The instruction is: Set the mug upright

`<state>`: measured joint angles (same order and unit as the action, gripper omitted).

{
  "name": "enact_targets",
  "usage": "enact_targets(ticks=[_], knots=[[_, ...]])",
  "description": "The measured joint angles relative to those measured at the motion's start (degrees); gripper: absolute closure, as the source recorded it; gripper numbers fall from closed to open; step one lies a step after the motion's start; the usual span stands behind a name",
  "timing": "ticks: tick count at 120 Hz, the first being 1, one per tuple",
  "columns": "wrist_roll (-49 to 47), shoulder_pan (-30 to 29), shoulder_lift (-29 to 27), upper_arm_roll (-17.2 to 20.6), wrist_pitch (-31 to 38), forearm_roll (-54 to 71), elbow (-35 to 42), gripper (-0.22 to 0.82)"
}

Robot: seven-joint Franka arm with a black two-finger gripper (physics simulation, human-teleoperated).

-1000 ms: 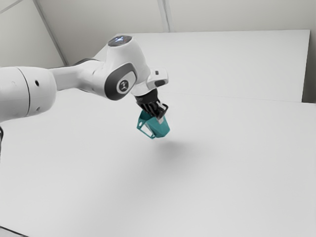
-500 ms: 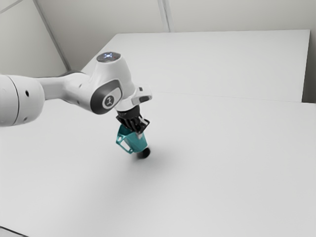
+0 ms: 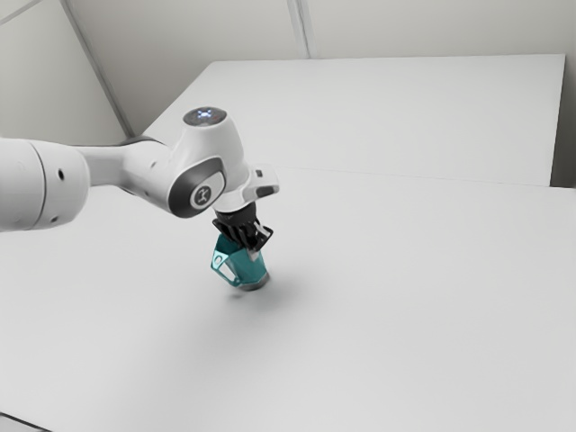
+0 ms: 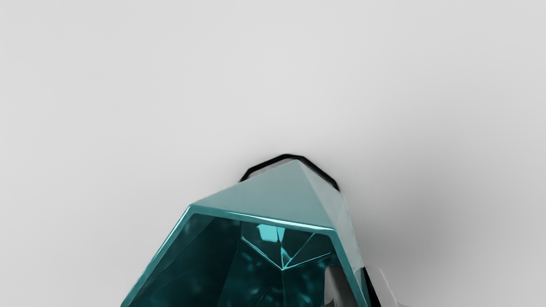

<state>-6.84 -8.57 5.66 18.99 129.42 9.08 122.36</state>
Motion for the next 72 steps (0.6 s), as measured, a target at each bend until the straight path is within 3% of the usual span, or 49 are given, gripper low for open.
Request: enact_targets(ticks=[23,49,72], knots=[[-0.43,-0.01,0.27,-0.01,0.11,0.09,0.00,0.75],[-0.02,-0.79,-0.26,0.03,-0.01,0.04,0.00,0.32],[0.24,-0.83,-6.51,0.39,-3.26,-0.23,-0.49,0.13]])
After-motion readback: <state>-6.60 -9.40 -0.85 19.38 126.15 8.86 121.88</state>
